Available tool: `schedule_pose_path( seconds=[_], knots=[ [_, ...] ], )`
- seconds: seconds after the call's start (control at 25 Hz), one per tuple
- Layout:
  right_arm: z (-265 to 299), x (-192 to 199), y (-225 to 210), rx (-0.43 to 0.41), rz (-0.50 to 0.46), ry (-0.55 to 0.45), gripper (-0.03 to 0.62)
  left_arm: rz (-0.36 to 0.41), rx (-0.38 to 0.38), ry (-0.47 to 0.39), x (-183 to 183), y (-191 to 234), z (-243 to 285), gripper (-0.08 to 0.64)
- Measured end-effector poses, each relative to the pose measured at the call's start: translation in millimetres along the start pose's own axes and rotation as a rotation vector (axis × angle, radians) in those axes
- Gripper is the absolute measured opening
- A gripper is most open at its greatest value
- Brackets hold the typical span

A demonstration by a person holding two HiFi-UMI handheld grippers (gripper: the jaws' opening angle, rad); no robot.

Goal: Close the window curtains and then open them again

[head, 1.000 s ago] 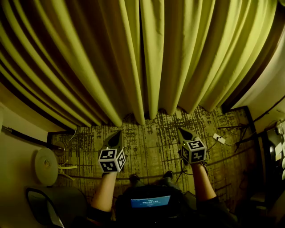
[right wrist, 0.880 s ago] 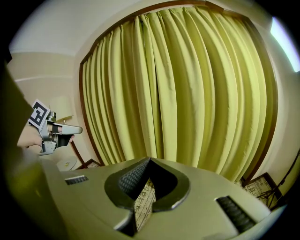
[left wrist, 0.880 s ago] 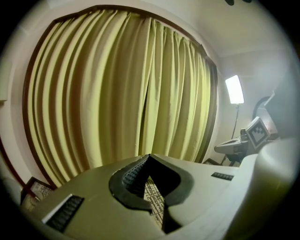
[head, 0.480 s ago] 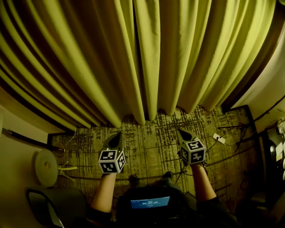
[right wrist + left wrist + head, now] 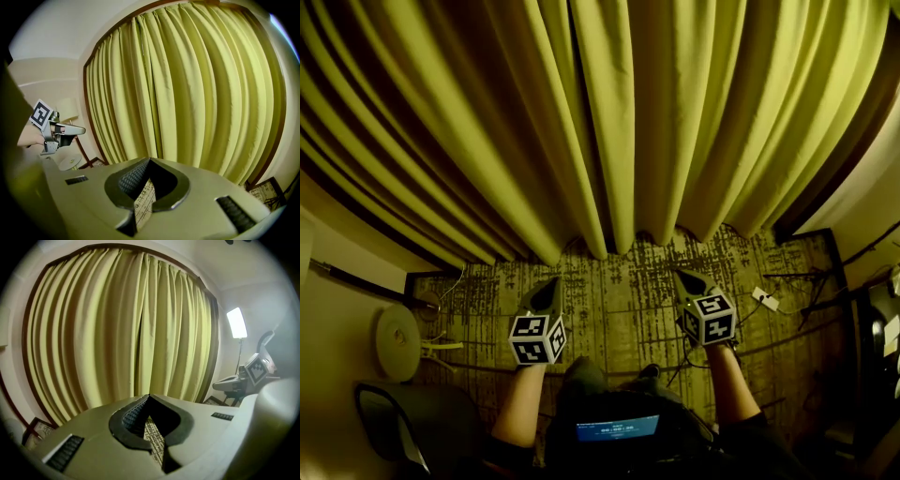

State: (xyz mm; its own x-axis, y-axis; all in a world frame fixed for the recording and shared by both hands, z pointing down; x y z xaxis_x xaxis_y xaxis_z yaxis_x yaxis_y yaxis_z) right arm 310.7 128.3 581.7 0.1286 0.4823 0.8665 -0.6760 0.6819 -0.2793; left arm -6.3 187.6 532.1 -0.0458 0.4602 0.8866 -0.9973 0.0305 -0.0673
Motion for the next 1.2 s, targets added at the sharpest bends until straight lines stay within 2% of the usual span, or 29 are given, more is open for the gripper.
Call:
schedule_pose_path(
  seconds=[0.2,0.36,0.72,0.96,1.2],
  knots=[
    [22.3,-7.7,-9.2,-0.032,0.006,-0.001,0.015,0.026,-0.012,-0.005,-14.3,4.8,13.0,0.0],
    [48.1,-20.0,-8.4,-0.043,0.005,0.01,0.015,0.034,0.02,0.006,-25.9,12.8,36.7,0.0],
    [117.3,-72.3,11.5,-0.06,-0.083,0.015,0.015,0.044,0.073,-0.015,-67.9,52.9,79.4,0.0],
    [174.0,-127.2,21.3,-0.021,-0.14,-0.018,0.017,0.068,0.063,-0.092,-111.2,103.0,114.6,0.0],
    [212.3,-208.7,28.7,0.022,-0.238,-0.163,0.027,0.094,0.065,-0.202,-172.6,146.8,140.0,0.0]
  ],
)
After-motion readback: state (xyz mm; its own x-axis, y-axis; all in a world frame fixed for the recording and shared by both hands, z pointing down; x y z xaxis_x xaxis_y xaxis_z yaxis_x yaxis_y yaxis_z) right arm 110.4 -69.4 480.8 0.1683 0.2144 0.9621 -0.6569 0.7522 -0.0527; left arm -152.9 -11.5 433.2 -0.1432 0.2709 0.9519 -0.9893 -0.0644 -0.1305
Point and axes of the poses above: the fingertips, and each gripper's own axes: z forward along the fingers, y to its left, x out of its underside, the point moved 7 cm from there along -z, backward along the fingers, and after that the axes turned 14 degrees about -x, right-handed, at the moved point
